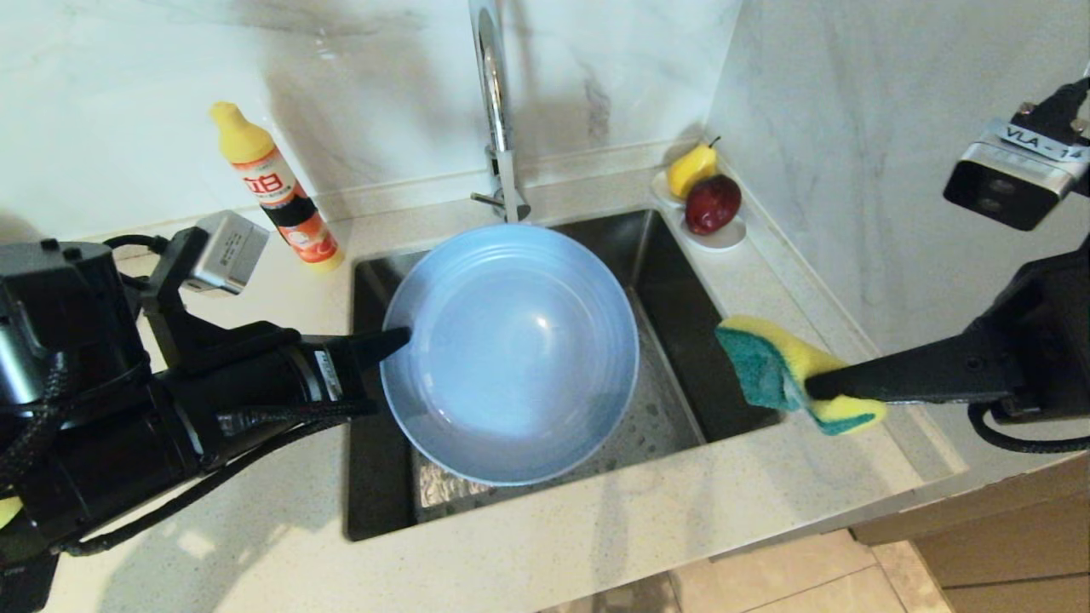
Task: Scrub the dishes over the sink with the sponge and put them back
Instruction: Wipe the plate
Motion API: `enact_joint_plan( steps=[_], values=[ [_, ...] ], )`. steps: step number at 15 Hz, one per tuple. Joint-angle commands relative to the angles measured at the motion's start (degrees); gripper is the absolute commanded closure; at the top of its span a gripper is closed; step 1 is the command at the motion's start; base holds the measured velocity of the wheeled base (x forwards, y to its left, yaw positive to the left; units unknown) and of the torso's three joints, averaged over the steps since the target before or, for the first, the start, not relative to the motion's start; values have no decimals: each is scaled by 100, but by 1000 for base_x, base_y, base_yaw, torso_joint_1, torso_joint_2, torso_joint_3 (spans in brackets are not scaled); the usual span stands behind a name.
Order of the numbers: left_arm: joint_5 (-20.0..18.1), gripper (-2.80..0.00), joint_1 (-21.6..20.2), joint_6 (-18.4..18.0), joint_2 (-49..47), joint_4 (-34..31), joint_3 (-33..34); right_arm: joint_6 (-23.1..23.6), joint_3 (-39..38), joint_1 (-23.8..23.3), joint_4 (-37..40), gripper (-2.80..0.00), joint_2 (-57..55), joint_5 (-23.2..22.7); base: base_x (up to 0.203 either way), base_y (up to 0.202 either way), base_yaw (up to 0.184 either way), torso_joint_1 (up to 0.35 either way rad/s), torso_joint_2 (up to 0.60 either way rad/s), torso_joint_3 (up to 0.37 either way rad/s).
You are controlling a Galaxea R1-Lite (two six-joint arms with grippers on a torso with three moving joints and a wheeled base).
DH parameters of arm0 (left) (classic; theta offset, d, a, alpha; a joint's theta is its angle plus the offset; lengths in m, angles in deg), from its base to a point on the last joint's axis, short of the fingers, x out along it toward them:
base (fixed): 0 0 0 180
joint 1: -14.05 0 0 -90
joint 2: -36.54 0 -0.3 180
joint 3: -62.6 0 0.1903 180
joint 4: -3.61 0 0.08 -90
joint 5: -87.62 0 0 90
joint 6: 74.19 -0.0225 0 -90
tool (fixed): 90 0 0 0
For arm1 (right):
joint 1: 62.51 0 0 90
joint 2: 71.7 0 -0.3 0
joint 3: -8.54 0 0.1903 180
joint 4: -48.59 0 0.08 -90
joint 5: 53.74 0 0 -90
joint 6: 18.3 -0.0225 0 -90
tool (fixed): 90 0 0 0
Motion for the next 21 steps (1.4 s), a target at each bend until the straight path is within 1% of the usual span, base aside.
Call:
enact_joint_plan(
  steps=[1,2,3,5,6,7,8,9,10,12,15,17,19,21],
  values=[
    [39,0,161,-209,-146,42,-97,-6,299,191,38,0,-434,-17,0,0,0,0,0,0],
    [192,0,191,-315,-203,55,-135,-7,464,247,47,0,-625,-18,0,0,0,0,0,0],
    [340,0,222,-325,-260,60,-201,-11,703,390,87,0,-804,-14,0,0,0,0,0,0],
    [510,0,301,-335,-387,61,-349,-14,1098,745,223,0,-1077,47,0,0,0,0,0,0],
    [570,0,372,-337,-446,64,-433,-14,1355,894,286,0,-1258,133,0,0,0,0,0,0],
    [630,0,438,-346,-474,108,-457,-11,1575,1078,354,0,-1478,321,0,0,0,0,0,0],
    [716,0,473,-344,-466,192,-464,-3,1706,1217,391,0,-1656,552,0,0,0,0,0,0],
    [719,0,474,-345,-467,195,-464,3,1762,1282,409,0,-1716,680,0,0,0,0,0,0],
    [848,0,490,-386,-509,367,-480,3,1842,1403,414,0,-1832,739,0,0,0,0,0,0],
    [867,0,491,-405,-621,395,-592,-4,2093,1600,441,0,-2139,778,0,0,0,0,0,0],
    [858,0,550,-414,-624,395,-587,-10,2446,1710,505,0,-2513,792,0,0,0,0,0,0],
    [858,0,596,-414,-641,395,-578,-14,2517,1790,505,0,-2647,836,0,0,0,0,0,0],
    [867,0,667,-415,-659,404,-578,56,2526,1852,479,0,-2814,1108,0,0,0,0,0,0],
    [861,0,667,-420,-662,449,-590,40,2698,1852,509,0,-2993,1116,0,0,0,0,0,0]
  ],
)
